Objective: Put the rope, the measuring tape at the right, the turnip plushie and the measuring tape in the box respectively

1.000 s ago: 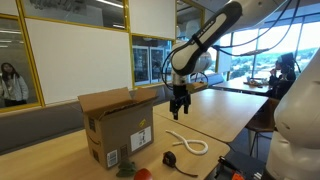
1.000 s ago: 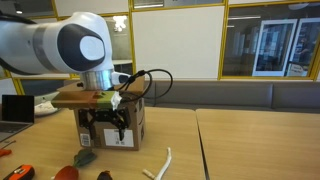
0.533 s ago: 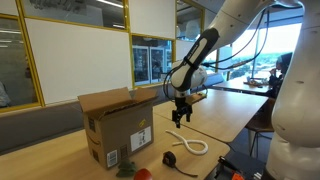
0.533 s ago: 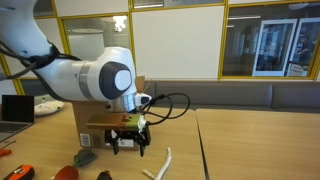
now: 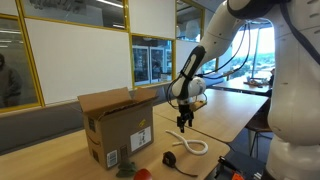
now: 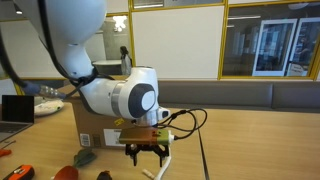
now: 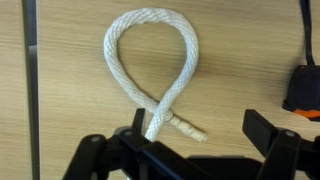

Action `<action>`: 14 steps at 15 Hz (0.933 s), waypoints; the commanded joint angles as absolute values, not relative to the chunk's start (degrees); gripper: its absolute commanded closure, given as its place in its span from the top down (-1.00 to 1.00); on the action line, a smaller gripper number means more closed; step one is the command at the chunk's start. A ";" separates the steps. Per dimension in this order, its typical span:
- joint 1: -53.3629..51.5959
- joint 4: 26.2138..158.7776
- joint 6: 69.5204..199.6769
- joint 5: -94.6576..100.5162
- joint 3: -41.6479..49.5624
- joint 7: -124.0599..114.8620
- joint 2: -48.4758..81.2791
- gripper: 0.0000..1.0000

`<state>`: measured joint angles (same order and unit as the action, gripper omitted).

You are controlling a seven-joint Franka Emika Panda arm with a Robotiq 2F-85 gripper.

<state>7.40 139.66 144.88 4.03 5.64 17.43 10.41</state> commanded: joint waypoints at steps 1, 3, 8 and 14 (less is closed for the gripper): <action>10.83 135.52 146.38 -0.53 4.41 27.02 16.68 1.00; 12.56 133.69 146.74 -2.17 3.59 30.26 19.85 1.00; 16.06 129.46 148.76 -3.96 1.03 32.92 26.55 1.00; 18.75 125.80 150.45 -4.27 -1.88 32.26 31.80 1.00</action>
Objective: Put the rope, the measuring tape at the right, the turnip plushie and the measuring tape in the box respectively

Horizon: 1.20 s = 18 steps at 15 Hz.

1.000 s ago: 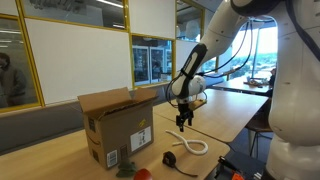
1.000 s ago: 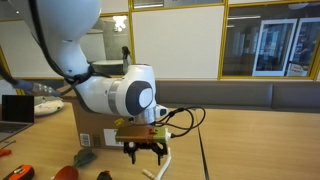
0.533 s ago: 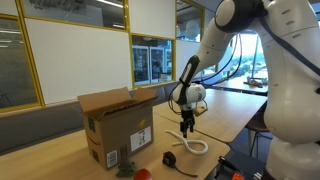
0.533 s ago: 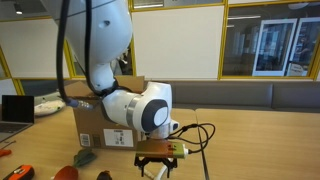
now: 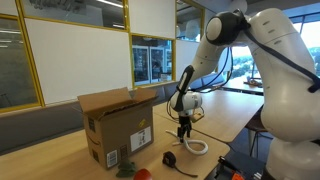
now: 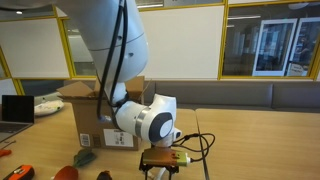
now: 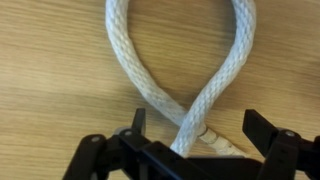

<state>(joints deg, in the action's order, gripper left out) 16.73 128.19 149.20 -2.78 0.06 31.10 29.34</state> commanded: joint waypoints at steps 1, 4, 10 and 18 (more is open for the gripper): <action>19.11 125.69 150.69 -4.17 -2.19 32.32 32.28 1.00; 20.13 125.72 151.25 -3.98 -2.97 32.42 33.13 1.00; 21.04 126.19 152.08 -3.64 -3.74 32.20 33.60 0.50; 20.73 126.66 153.52 -2.92 -3.63 31.59 33.14 -0.59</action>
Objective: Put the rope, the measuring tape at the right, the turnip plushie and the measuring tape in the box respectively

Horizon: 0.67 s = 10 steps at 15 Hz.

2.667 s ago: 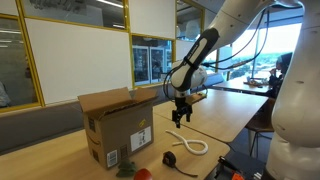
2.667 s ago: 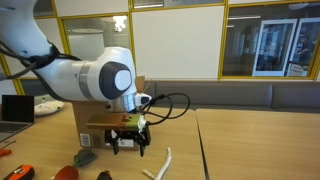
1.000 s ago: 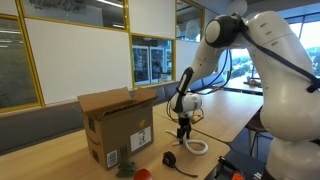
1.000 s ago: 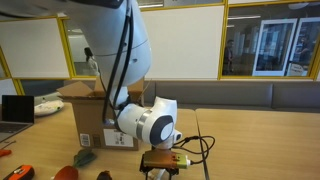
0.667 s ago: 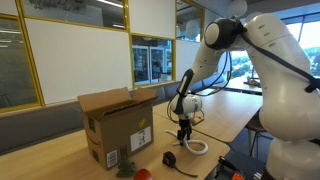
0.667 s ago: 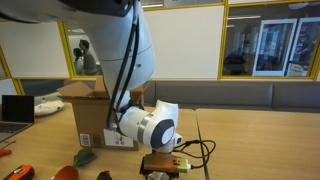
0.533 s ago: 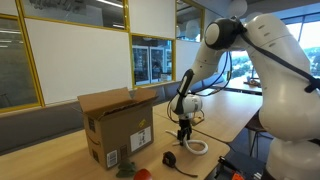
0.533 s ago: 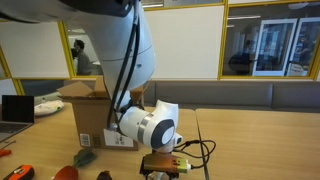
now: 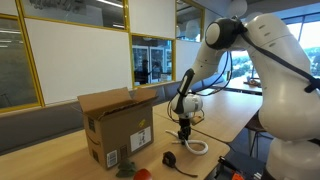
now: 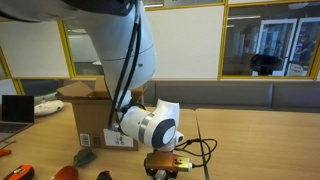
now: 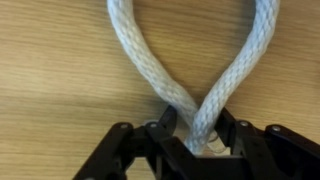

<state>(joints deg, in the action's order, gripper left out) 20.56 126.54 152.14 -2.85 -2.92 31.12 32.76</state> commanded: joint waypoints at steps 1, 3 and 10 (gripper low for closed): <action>20.65 126.78 153.49 -2.89 -3.75 31.57 33.04 -0.68; 20.36 127.12 153.33 -2.74 -3.86 31.37 32.67 -0.75; 17.95 131.26 152.89 -3.32 -2.98 24.84 25.98 -0.70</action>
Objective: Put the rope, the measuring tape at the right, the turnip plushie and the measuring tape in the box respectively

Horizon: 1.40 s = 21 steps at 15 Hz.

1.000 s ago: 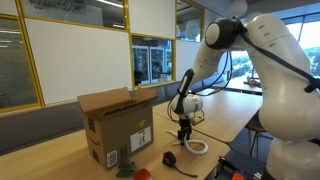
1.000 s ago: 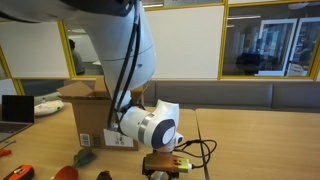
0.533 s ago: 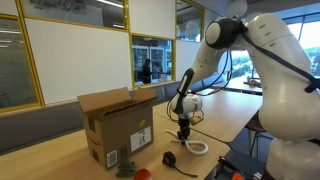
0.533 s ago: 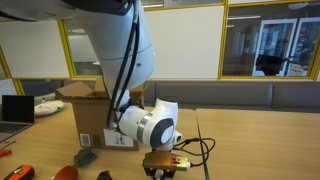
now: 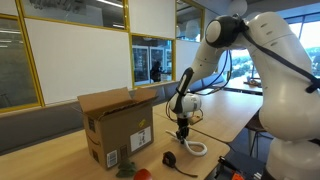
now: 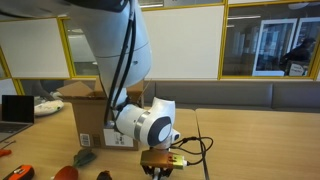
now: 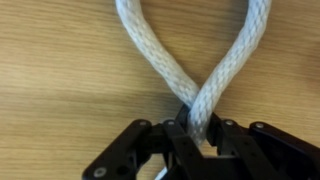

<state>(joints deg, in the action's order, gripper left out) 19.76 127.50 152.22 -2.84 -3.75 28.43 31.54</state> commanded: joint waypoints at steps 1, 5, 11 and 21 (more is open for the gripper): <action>17.45 132.12 152.84 -3.46 -2.83 23.53 24.34 -0.70; 14.81 136.73 152.09 -3.93 -1.84 17.40 13.77 -0.69; 6.73 142.22 150.89 4.44 0.98 2.56 -3.74 -0.69; 3.76 135.84 137.08 21.93 -11.33 -25.68 -19.75 -0.70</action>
